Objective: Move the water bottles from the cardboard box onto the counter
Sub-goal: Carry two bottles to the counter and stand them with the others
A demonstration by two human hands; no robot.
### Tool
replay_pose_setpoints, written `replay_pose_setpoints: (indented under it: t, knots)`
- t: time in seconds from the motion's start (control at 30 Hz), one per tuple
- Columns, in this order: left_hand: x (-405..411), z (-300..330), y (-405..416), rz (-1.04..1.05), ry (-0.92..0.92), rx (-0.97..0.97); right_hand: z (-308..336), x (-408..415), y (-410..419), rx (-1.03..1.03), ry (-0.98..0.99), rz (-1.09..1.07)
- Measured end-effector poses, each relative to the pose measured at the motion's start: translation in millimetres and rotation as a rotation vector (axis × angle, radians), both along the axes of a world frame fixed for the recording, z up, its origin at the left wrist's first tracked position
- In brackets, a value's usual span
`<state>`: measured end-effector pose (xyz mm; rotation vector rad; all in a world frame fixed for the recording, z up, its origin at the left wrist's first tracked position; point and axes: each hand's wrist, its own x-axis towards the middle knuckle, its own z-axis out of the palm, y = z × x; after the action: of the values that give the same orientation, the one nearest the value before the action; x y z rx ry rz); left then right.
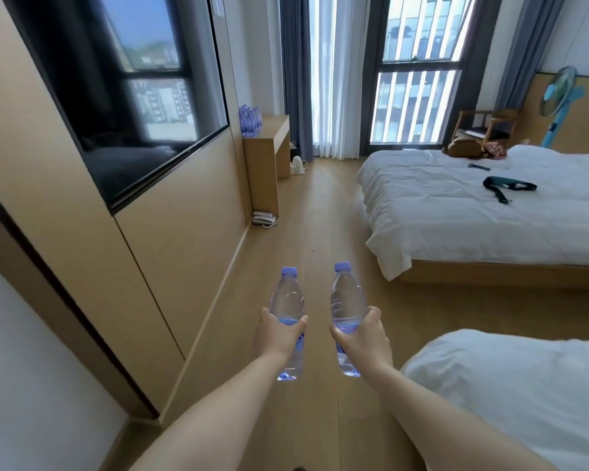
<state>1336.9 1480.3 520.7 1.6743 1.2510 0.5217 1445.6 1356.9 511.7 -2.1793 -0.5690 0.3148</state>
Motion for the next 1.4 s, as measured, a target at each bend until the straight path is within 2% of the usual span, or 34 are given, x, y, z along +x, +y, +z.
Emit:
replay_pose_setpoints:
  t: [0.33, 0.57, 0.77, 1.0, 1.13, 1.4]
  knots:
    - [178.7, 26.5, 193.2, -0.02, 0.041, 0.085, 28.8, 168.6, 188.9, 0.018, 0.004, -0.071]
    - [293.3, 5.9, 296.2, -0.015, 0.11, 0.11, 11.8, 287.0, 297.6, -0.016, 0.021, -0.072]
    - [421.8, 1.9, 389.5, 0.026, 0.162, 0.1, 9.8, 414.1, 402.2, 0.007, 0.026, -0.033]
    - [553.9, 30.3, 502.1, 0.072, 0.028, 0.065, 39.6, 550.8, 522.2, 0.024, 0.034, 0.023]
    - [611.2, 36.0, 573.8, 0.171, 0.063, 0.077, 34.8, 614.1, 588.3, 0.04, 0.065, 0.022]
    - [750.2, 32.6, 752.5, 0.119, 0.103, 0.098, 27.6, 758.9, 750.0, 0.032, 0.054, -0.041]
